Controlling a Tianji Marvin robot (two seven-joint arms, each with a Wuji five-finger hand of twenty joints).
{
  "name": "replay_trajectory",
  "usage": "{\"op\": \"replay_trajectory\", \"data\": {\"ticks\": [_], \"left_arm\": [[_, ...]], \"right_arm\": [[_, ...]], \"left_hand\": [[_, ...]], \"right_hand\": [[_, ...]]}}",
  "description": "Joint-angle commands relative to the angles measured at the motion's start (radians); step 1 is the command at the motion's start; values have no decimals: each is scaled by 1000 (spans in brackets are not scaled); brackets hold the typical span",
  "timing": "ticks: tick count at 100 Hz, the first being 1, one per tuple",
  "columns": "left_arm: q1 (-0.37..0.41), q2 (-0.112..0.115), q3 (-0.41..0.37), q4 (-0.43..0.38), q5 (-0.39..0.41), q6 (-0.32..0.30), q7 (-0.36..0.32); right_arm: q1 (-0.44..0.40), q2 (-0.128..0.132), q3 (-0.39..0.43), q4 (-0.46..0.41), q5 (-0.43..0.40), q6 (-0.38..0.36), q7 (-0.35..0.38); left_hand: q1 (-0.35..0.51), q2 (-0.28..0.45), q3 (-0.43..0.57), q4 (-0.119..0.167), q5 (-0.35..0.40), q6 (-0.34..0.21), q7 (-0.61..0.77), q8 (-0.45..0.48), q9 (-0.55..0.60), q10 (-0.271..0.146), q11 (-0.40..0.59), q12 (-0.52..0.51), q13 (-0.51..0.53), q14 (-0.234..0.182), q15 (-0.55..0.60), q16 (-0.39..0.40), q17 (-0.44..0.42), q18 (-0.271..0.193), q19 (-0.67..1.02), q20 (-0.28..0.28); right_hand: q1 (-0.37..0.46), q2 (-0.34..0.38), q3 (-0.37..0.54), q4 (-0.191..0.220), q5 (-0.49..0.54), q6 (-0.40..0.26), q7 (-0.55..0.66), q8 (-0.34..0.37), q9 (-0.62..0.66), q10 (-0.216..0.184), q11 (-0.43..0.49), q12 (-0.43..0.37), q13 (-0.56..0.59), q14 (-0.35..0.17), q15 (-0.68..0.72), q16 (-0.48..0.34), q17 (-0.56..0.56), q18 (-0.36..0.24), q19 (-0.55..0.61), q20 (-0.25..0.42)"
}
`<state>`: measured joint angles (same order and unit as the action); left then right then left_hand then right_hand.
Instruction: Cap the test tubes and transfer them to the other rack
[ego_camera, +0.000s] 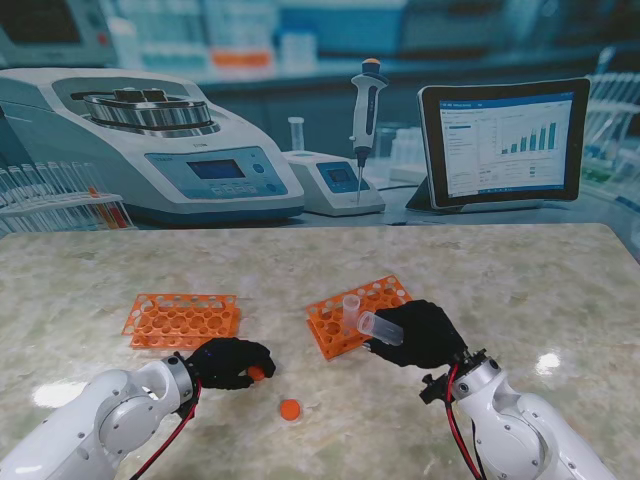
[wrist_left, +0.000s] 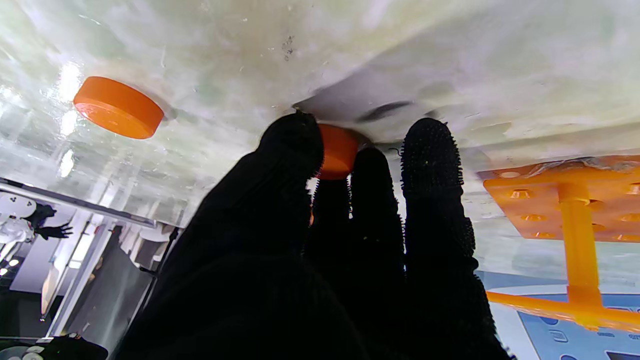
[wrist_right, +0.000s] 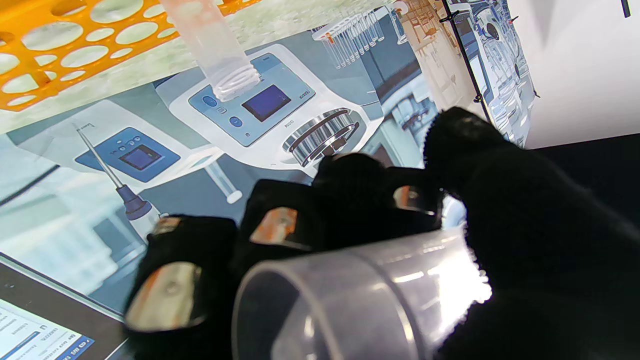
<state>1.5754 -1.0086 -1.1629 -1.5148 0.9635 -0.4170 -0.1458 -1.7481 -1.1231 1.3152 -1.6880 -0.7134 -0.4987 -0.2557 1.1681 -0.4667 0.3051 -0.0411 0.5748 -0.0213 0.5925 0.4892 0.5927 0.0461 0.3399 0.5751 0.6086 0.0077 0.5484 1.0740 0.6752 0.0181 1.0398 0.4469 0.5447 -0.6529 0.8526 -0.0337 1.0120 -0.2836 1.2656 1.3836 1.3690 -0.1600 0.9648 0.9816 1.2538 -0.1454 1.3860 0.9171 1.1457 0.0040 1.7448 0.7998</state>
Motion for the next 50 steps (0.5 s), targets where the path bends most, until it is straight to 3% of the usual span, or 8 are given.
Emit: {"op": "replay_trajectory", "data": {"ticks": [1,7,9,18,50], "left_arm": [[18,2,10,33,5,4,-13],[16,1,13,39,1,5,-5],[15,1,15,41,0,6,-4],[10,1,22,50,-2,8,0],[-1,1,33,61,-15,4,-7]], "right_arm": [[-8,-1,-3,-7,0,4,2],[-9,-1,-3,-8,0,3,1],[-9,-1,-2,-8,-1,3,1],[-10,-1,-2,-8,-1,3,1],[-11,-1,-1,-9,-1,1,-2]], "left_hand": [[97,-26,-23,8,35,23,58,30,34,9,42,23,121,18,-19,-34,36,-46,12,-71],[107,-28,-22,10,44,18,70,34,44,11,58,51,133,17,-12,-30,45,-48,18,-88],[108,-29,-17,9,49,14,80,32,55,11,41,107,138,17,-5,-33,47,-49,33,-115],[108,-31,-12,10,63,4,107,38,83,8,30,195,147,24,16,-34,55,-46,31,-120],[111,-35,-7,9,118,-15,174,31,145,-5,-5,285,162,54,49,-27,74,-37,19,-123]], "right_hand": [[61,-4,4,21,51,-51,55,50,66,20,7,23,73,-134,176,50,31,-9,127,11],[60,-3,3,21,51,-51,55,50,66,19,7,23,73,-134,176,50,31,-9,127,11],[60,-2,3,21,50,-51,55,50,66,19,7,23,73,-134,176,50,31,-9,127,11],[60,-1,3,20,48,-53,53,51,66,19,7,23,73,-134,176,50,31,-9,127,11],[60,0,0,20,48,-54,53,52,65,19,5,24,73,-134,176,49,31,-9,125,10]]}}
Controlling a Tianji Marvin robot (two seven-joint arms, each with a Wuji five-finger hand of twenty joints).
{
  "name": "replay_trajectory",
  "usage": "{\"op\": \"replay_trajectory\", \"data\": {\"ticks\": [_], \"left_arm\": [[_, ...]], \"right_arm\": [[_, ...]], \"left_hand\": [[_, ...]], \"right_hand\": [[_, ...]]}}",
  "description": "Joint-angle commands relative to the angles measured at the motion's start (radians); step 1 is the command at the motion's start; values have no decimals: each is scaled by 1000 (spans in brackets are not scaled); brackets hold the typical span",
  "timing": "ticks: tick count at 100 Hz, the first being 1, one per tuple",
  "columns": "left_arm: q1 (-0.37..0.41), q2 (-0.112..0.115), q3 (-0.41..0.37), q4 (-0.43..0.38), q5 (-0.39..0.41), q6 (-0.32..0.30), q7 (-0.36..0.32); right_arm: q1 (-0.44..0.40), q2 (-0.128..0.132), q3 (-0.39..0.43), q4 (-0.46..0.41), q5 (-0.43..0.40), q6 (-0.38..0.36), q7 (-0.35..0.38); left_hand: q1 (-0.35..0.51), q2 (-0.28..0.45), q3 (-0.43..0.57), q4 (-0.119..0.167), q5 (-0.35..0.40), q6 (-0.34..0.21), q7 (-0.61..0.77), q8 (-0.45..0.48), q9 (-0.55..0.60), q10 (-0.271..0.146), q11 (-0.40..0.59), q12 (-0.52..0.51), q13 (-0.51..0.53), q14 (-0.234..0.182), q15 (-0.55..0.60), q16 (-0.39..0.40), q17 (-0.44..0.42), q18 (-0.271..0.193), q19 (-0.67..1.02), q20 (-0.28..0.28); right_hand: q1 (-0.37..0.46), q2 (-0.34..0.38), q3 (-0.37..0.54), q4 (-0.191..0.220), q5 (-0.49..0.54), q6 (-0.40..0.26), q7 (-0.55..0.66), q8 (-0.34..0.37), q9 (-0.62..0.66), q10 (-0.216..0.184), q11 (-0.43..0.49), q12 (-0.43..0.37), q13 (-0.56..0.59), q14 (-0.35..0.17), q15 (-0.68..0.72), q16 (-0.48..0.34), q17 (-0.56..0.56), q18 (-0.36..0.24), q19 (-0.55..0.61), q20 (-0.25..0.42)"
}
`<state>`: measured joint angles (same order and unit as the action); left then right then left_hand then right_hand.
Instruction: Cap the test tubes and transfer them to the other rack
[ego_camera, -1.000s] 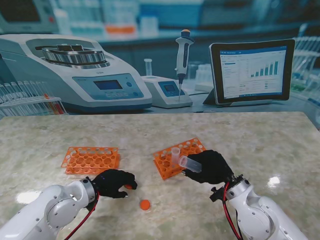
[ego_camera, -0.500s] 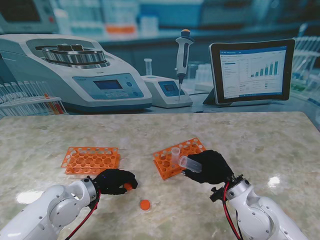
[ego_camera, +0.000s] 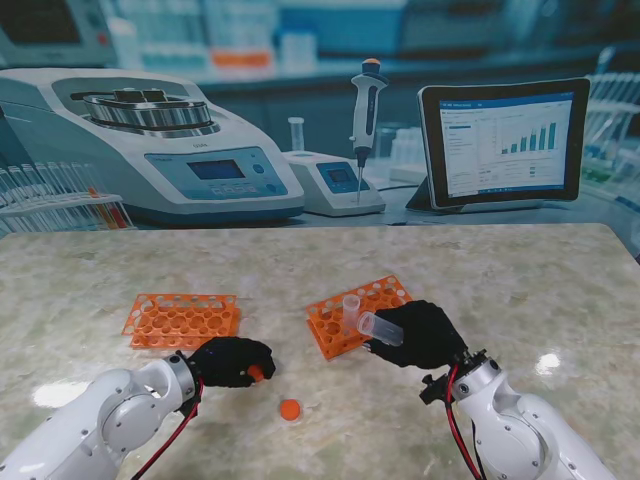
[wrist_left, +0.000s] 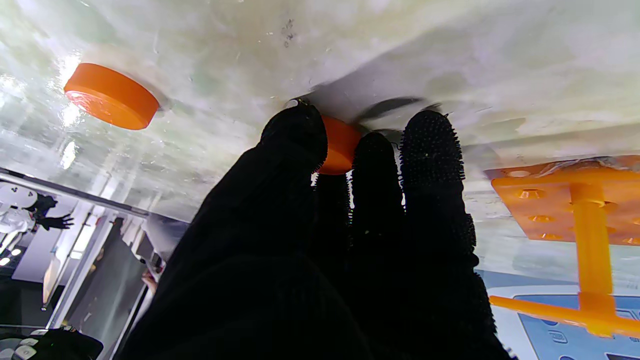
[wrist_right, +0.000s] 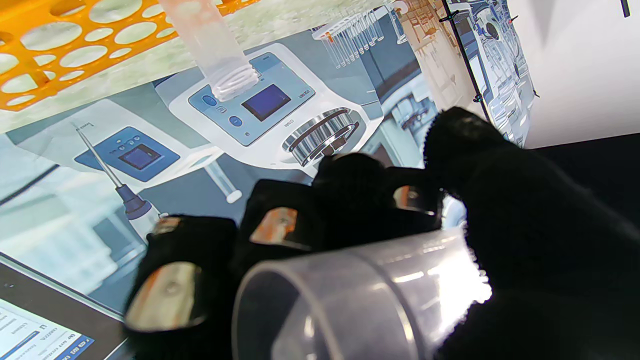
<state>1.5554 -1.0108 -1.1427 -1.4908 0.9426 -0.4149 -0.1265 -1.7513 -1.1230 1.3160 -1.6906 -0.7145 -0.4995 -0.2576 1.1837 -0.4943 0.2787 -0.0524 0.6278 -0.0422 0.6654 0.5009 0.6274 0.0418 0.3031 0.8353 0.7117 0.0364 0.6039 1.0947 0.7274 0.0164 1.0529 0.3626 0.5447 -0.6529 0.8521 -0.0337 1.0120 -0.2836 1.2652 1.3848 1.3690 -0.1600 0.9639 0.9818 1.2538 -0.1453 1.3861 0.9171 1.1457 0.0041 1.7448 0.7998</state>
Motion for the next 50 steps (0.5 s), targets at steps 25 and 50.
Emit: {"op": "replay_trajectory", "data": {"ticks": [25,50], "left_arm": [[14,3,16,42,5,-3,-20],[12,2,19,48,7,-4,-9]], "right_arm": [[-9,-2,-1,-7,1,1,0],[-9,-2,-2,-7,2,-2,0]], "left_hand": [[95,-3,17,21,102,-13,136,12,125,-8,28,43,60,32,2,-41,27,-38,5,-35],[95,0,11,26,143,-4,156,-61,127,-4,9,56,59,33,6,-43,30,-44,-6,-28]], "right_hand": [[60,1,-2,19,47,-55,52,52,65,18,5,25,73,-134,176,49,31,-9,124,10],[60,1,-3,19,47,-56,51,53,65,18,4,25,73,-133,175,49,31,-9,124,10]]}}
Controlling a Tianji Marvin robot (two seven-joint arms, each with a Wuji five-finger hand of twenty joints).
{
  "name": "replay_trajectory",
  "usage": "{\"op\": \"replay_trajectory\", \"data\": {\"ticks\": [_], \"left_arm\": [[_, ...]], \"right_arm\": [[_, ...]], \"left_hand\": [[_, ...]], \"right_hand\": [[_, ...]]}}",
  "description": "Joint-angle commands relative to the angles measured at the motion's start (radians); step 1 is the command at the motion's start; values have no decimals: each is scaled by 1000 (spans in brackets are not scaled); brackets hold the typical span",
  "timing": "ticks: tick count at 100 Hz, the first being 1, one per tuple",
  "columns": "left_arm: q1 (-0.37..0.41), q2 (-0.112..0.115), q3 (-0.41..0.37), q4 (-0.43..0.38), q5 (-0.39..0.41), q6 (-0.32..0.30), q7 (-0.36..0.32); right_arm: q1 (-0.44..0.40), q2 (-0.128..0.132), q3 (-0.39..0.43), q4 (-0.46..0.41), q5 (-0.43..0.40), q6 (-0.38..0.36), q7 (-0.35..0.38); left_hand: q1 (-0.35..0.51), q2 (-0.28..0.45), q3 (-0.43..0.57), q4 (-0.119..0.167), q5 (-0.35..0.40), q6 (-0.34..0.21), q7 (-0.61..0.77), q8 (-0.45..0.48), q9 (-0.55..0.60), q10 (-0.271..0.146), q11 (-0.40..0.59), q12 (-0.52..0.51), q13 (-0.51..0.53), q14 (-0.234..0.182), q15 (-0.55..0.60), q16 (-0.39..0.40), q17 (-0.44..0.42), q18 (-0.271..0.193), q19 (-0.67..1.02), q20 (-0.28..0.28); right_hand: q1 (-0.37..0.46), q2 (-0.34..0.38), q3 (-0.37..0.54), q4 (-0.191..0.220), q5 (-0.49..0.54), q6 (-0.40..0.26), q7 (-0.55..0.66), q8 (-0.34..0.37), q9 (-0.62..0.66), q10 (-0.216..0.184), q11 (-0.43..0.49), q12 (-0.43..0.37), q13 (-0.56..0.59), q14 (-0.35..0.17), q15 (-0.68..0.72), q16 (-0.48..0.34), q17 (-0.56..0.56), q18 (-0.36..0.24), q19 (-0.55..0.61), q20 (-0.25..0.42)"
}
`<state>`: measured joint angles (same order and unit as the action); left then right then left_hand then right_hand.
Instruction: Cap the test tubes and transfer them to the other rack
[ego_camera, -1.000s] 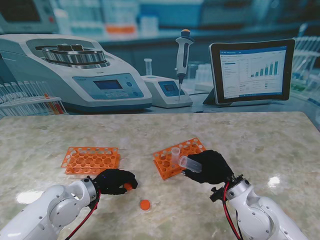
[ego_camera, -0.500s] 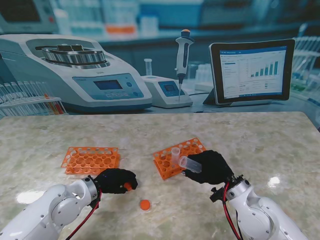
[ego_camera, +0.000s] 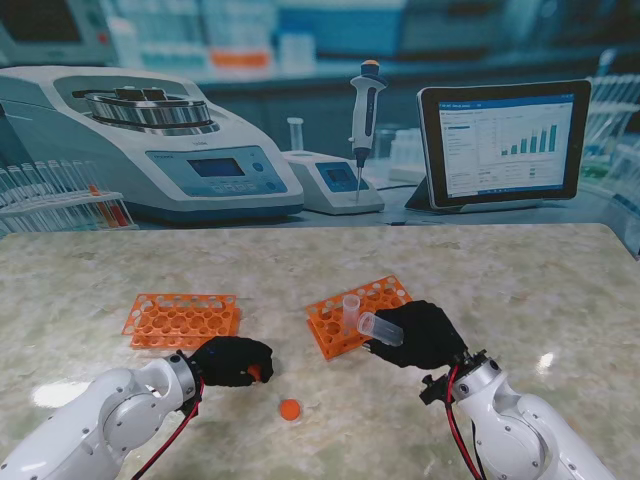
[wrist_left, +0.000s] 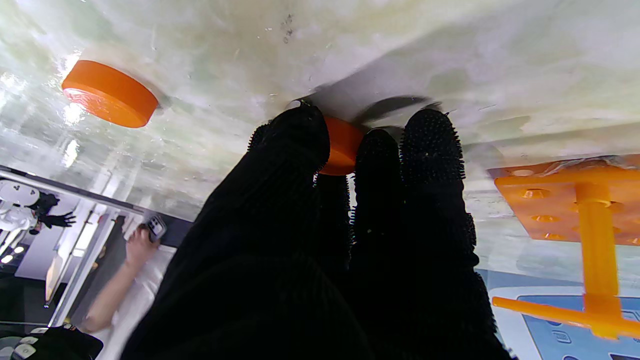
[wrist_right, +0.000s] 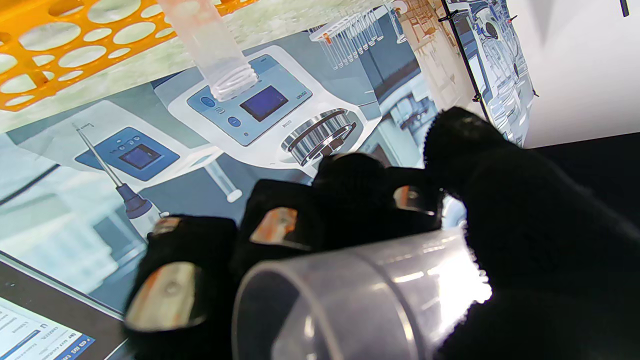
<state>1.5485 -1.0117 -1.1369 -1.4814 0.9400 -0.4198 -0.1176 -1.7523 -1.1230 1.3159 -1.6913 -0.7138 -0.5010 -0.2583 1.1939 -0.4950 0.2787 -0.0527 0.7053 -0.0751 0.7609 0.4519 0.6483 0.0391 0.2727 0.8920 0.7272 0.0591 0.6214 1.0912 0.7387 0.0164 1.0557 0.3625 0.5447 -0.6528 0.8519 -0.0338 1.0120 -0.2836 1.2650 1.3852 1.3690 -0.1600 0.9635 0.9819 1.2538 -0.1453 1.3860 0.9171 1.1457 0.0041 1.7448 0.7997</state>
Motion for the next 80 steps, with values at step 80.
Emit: {"op": "replay_trajectory", "data": {"ticks": [80], "left_arm": [[3,-3,14,50,-6,-19,11]], "right_arm": [[-7,-2,-5,-5,7,-5,2]], "left_hand": [[79,-20,55,22,91,39,43,-42,101,8,48,-42,59,4,-42,-49,18,-33,-35,-57]], "right_hand": [[61,2,-6,18,44,-61,48,55,65,17,1,27,73,-133,174,48,30,-9,122,9]]}}
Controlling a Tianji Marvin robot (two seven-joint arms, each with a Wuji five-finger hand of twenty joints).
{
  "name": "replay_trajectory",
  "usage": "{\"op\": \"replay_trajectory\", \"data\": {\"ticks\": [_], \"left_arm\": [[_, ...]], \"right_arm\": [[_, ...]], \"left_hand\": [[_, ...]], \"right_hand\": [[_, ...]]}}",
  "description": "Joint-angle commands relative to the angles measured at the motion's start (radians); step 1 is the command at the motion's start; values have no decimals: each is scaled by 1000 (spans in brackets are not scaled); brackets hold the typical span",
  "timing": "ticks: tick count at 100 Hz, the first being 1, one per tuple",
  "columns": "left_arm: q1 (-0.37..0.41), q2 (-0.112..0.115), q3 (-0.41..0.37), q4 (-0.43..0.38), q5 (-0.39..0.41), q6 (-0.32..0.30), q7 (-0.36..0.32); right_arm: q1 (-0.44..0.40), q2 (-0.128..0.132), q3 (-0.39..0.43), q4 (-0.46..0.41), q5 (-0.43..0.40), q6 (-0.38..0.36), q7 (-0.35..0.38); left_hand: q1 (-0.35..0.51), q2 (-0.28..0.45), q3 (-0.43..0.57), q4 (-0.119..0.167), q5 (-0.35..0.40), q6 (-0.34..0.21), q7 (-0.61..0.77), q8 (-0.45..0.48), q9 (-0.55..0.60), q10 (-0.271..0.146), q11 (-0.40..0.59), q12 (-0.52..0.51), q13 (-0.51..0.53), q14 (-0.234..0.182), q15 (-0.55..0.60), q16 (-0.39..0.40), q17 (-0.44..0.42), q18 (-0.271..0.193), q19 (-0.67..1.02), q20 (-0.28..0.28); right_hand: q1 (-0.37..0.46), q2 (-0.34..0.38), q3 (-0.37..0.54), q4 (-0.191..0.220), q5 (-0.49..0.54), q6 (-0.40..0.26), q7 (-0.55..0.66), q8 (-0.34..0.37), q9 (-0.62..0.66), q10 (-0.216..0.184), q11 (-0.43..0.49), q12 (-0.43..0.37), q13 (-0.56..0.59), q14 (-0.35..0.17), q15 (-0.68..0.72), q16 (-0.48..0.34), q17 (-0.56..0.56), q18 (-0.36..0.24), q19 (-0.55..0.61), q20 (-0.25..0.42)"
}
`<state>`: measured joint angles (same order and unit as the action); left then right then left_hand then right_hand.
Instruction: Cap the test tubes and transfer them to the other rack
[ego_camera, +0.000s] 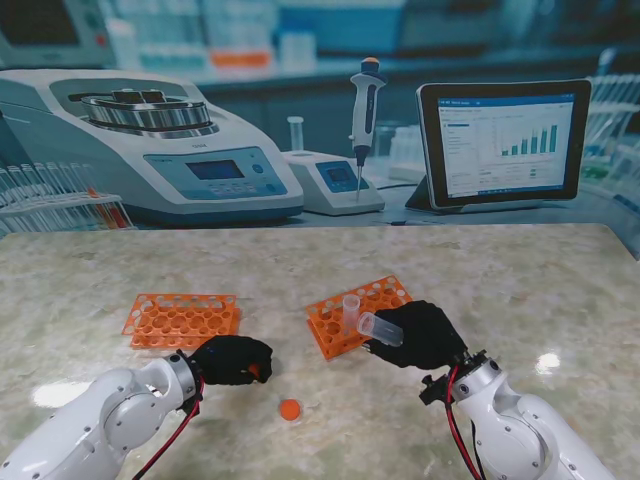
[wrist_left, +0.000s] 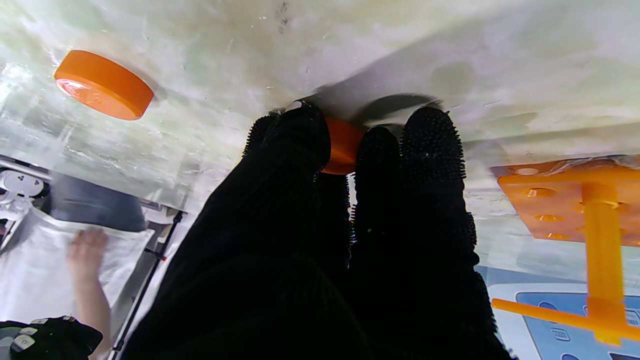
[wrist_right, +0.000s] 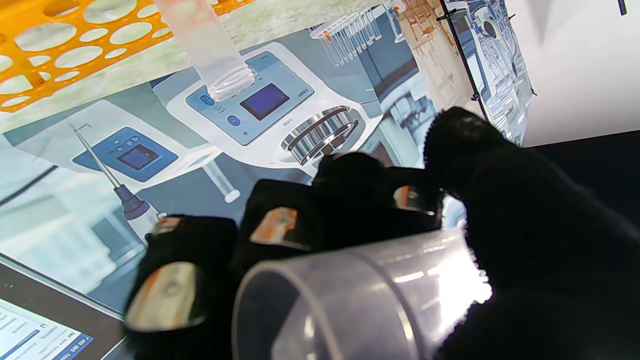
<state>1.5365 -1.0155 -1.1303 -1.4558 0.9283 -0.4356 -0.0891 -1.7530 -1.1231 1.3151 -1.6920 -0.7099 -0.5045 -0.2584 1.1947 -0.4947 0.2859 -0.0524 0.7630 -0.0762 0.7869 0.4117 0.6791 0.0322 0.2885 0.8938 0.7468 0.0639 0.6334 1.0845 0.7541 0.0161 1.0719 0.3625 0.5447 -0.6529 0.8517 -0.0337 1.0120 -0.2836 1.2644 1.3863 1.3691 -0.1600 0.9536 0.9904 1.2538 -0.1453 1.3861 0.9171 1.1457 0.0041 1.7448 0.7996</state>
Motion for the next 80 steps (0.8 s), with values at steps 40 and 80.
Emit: {"op": "replay_trajectory", "data": {"ticks": [40,80], "left_arm": [[1,-3,8,15,-3,-19,-8],[-4,-6,-3,-11,-12,-36,-7]], "right_arm": [[-7,-2,-4,-6,5,-3,6],[-3,-2,-8,-4,9,-1,9]], "left_hand": [[75,-15,57,18,32,45,10,-4,65,20,33,-50,39,2,-64,-35,2,-31,-55,-58],[77,-9,60,17,32,47,5,-1,55,20,32,-52,38,3,-77,-20,-1,-34,-61,-55]], "right_hand": [[60,4,-7,18,44,-61,48,56,65,18,11,20,73,-133,174,48,31,-9,122,9],[60,2,-6,18,44,-61,48,56,65,18,10,20,73,-132,174,48,30,-9,121,9]]}}
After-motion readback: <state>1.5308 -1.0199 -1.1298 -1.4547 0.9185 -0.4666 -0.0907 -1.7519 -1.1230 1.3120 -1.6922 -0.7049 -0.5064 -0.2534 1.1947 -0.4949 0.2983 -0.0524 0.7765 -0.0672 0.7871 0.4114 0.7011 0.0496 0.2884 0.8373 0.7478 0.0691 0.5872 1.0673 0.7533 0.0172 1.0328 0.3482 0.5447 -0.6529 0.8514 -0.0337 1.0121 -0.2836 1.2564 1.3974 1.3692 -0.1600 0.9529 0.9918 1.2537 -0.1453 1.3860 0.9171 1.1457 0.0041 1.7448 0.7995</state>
